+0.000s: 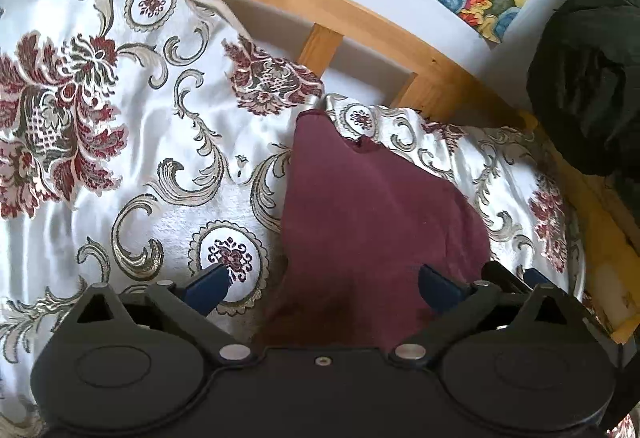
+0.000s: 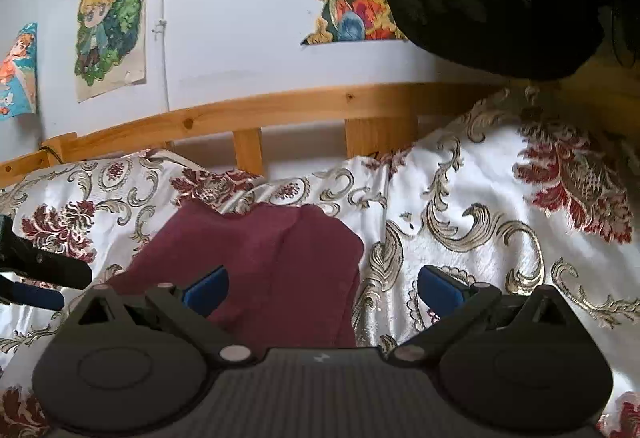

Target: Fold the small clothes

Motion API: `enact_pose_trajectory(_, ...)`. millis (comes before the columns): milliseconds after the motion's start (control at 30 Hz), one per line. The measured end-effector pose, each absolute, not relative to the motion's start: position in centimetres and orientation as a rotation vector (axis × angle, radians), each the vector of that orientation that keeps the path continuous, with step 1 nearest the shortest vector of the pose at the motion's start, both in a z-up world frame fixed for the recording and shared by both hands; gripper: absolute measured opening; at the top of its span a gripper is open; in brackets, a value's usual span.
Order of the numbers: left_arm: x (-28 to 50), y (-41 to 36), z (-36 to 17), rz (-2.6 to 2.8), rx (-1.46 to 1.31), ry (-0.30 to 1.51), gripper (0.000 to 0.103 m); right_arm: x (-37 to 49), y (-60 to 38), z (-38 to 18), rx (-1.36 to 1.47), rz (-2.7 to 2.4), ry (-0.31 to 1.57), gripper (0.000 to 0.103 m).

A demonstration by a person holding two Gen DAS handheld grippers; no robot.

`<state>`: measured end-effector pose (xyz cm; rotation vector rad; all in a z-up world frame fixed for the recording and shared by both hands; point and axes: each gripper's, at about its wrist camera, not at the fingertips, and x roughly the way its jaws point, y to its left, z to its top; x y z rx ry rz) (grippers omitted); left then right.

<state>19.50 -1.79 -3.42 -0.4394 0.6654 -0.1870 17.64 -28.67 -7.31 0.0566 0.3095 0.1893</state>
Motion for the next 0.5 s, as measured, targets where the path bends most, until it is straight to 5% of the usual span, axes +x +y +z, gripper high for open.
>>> enact_pose_trajectory(400, 16.5, -1.7, -2.1, -0.186, -0.373, 0.653, 0.102, 13.1, -28.1, -6.4, 0.0, 0.279, 0.333, 0.103)
enact_pose_trajectory(500, 15.8, -1.7, -2.8, -0.189, -0.358, 0.668, 0.102, 12.4, -27.5, -6.3, 0.034, 0.329, 0.414, 0.093)
